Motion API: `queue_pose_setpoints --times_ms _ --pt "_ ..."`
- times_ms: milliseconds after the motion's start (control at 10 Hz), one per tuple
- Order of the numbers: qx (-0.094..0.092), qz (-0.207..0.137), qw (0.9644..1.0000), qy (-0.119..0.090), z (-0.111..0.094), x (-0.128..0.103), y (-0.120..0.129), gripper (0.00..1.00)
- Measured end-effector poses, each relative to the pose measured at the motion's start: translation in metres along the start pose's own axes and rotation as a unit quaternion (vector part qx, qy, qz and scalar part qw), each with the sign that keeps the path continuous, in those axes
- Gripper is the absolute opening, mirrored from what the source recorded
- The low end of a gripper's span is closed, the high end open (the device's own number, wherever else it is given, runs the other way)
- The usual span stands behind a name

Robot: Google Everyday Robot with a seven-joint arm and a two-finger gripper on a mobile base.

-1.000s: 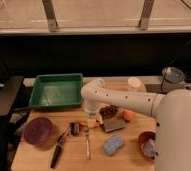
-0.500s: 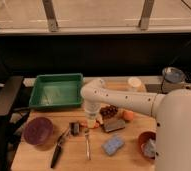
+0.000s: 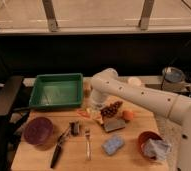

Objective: Place pepper in paper cup

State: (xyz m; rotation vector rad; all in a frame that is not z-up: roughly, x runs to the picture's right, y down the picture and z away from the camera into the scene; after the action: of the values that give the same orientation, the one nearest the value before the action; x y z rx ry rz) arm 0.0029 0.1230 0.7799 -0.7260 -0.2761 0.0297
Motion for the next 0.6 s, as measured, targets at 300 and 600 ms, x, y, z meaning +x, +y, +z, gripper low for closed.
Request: queue_pose_setpoints --times_ms 300,600 --pt "0.043 0.019 0.9977 -0.048 -0.081 0.014 -0.034 0.00" --pt "0.068 0.073 0.9839 -0.149 -0.124 0.056 -0.090 0.00"
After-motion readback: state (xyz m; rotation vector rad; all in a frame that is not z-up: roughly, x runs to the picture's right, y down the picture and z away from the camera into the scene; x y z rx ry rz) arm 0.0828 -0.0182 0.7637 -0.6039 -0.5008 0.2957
